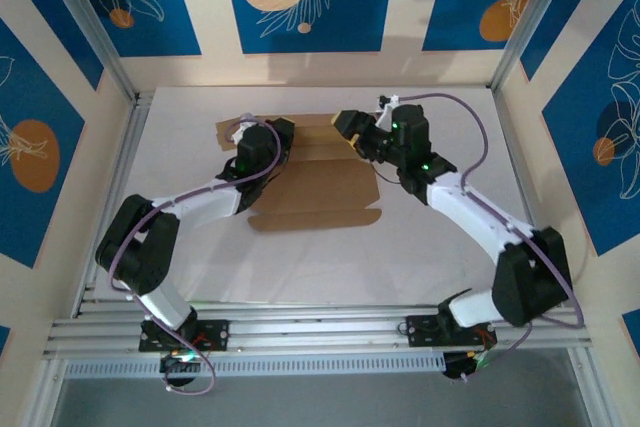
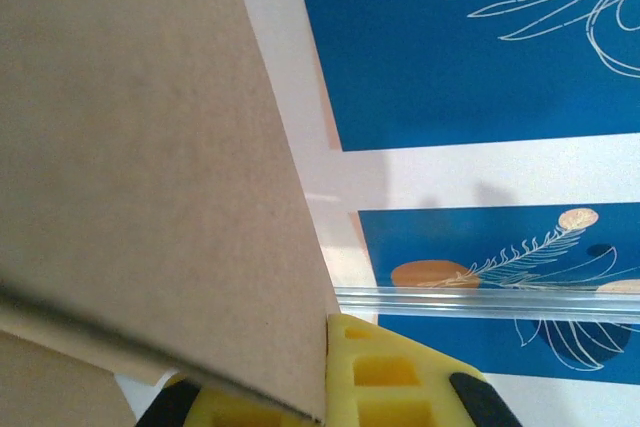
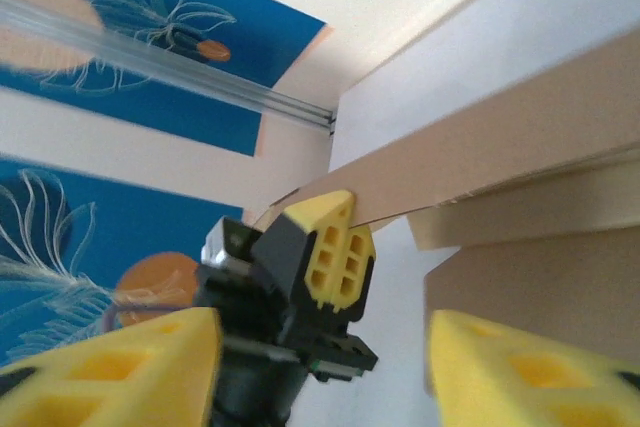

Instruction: Fold the paper box

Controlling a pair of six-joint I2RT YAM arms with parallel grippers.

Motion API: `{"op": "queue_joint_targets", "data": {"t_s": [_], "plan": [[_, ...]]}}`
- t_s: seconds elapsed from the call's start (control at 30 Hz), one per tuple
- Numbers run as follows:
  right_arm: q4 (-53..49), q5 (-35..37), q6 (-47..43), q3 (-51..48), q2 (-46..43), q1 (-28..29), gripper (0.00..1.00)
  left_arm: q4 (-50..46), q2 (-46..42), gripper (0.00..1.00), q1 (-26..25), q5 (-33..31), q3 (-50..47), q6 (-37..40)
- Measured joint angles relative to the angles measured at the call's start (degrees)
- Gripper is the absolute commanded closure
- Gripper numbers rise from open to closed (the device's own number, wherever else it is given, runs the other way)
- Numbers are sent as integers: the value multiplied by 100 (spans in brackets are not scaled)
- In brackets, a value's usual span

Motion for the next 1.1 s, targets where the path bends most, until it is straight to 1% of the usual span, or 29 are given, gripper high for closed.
{"op": "queue_joint_targets", "data": {"t_s": [0.07,0.2,0.3,0.4,0.5,0.53,0.57,0.67,0.7,0.73,0.83,0.9,0.97,1.0,1.1], "plan": [[-146,24,-369,-184,-330,-4,77,-4,15,95,2,0,-28,-28],[-372,114,-778,-651,-498,-2,94,-2,20,95,7,-2,-76,-118],[-492,166,-824,-964,-212,-2,100,0,20,96,11,-7,-155,-173],[-577,216,-763,-1128,269,-2,100,0,20,96,11,-24,-299,-262],[-619,245,-758,-1327,374,-4,100,2,17,95,11,-24,-439,-308],[-675,264,-798,-1300,365,-4,97,9,9,95,11,-22,-476,-323],[-837,291,-868,-1185,352,-4,88,17,-7,94,11,-22,-514,-341],[-1469,452,-1095,-476,286,-17,42,0,-92,94,13,-20,-575,-345],[-1574,503,-1123,-234,243,-31,32,-7,-116,94,17,-17,-575,-345],[-1613,522,-1113,-55,179,-66,26,-17,-138,94,24,-7,-575,-345],[-1578,437,-809,197,-63,-341,14,-79,-160,95,85,127,-573,-348],[-1537,339,-437,192,-118,-612,10,-168,-160,94,164,249,-566,-350],[-1532,212,-63,192,-57,-911,10,-284,-166,95,247,389,-538,-367],[-1587,166,72,208,-11,-1049,12,-374,-175,95,302,485,-501,-367],[-2118,153,133,610,256,-1331,15,-662,-188,95,470,778,-330,-367]]}}
